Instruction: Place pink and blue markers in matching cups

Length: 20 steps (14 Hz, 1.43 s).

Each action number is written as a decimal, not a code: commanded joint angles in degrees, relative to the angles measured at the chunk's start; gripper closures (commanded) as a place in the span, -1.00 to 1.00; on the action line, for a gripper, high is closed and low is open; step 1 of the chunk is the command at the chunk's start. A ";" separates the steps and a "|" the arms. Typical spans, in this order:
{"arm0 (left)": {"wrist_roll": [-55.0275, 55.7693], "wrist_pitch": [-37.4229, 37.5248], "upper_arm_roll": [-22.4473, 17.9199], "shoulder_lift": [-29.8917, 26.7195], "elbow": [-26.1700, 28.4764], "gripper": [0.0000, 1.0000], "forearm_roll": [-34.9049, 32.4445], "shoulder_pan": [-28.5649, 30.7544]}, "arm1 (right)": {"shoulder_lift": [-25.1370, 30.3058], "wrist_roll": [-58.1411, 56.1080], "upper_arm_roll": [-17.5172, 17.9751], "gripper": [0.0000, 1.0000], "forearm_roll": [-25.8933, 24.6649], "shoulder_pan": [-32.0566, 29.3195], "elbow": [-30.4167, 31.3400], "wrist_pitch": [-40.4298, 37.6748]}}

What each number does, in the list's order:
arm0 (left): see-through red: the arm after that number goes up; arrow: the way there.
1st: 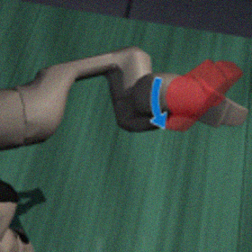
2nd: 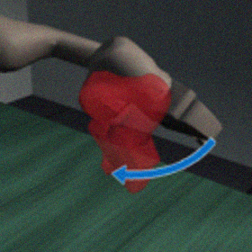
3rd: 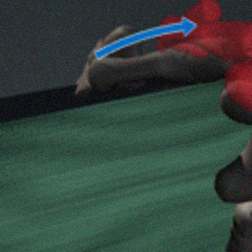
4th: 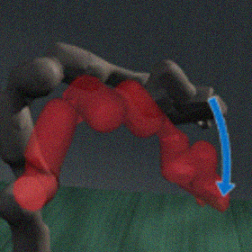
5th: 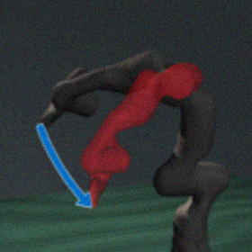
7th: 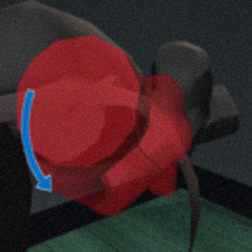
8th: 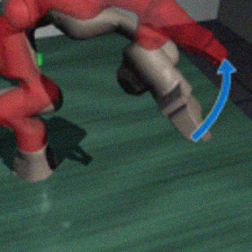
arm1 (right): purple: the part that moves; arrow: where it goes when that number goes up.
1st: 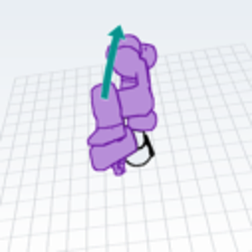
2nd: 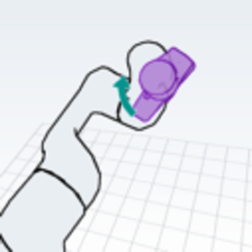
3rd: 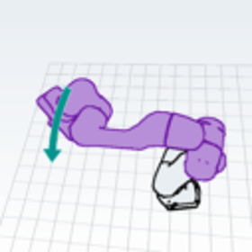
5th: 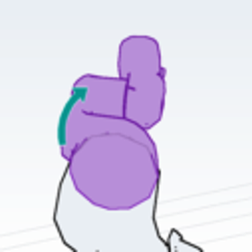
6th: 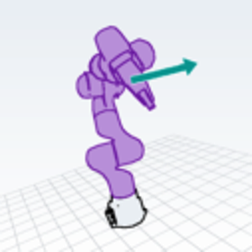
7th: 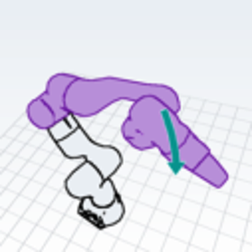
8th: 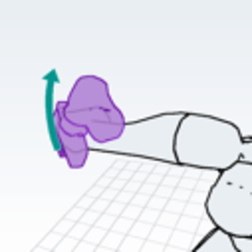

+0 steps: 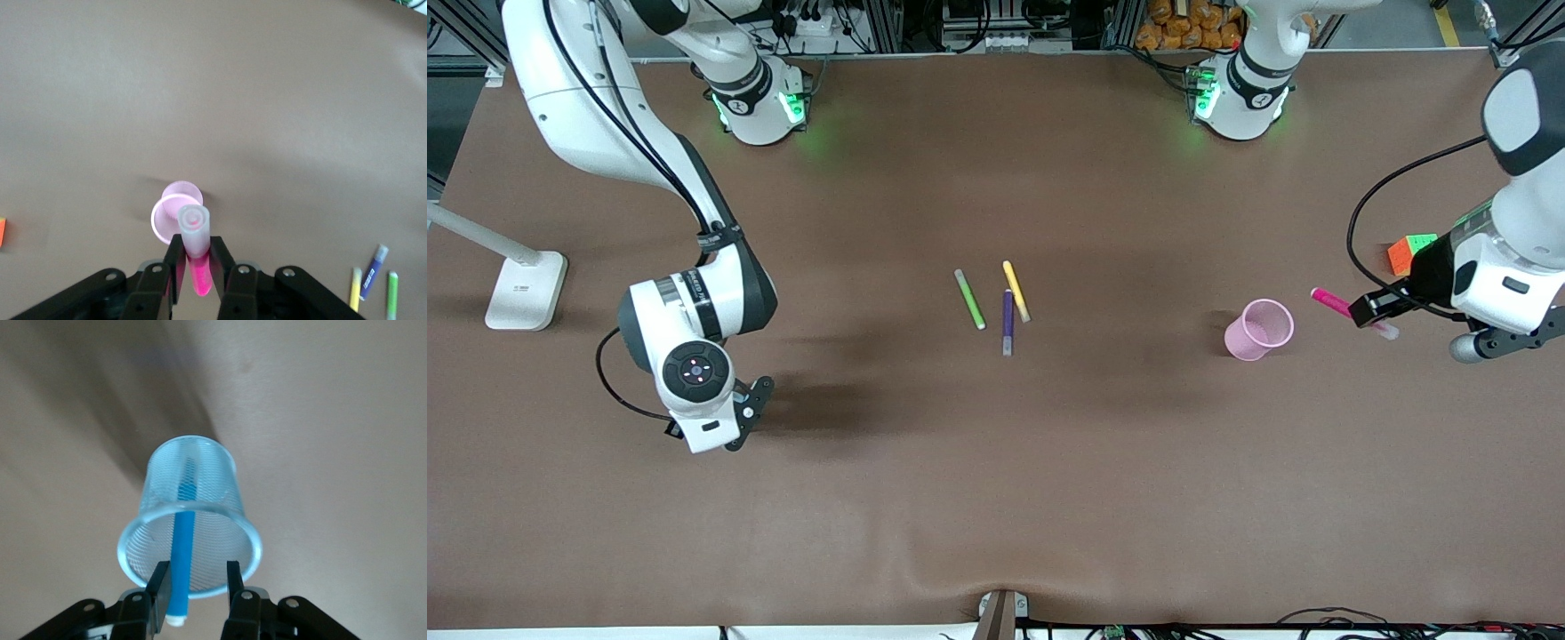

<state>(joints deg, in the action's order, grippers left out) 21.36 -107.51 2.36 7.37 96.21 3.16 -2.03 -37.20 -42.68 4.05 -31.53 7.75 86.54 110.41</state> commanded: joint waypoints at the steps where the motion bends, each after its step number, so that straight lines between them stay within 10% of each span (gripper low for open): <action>1: -0.35 -8.65 0.54 -5.25 10.91 1.00 -1.49 0.27 | 5.19 0.85 0.61 0.12 1.54 -0.37 0.64 -0.54; 2: -0.35 -9.98 0.54 -5.52 12.58 1.00 -1.49 0.27 | 7.12 0.85 0.43 0.08 3.91 -0.37 0.73 -0.81; 5: 0.17 -18.75 0.63 -7.98 19.52 1.00 -1.75 0.27 | 11.52 0.85 0.52 -1.00 8.92 -0.37 0.73 -4.84; 20: 0.53 -36.80 0.72 -7.11 36.23 1.00 -6.06 0.44 | 24.79 42.51 -3.87 -1.00 31.26 -1.07 -3.93 -19.79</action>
<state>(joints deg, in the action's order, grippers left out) 21.38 -142.97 2.81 1.56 130.35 -1.54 -2.04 -14.87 -2.36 0.29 -2.42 7.39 81.93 91.51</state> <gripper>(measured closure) 0.793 0.000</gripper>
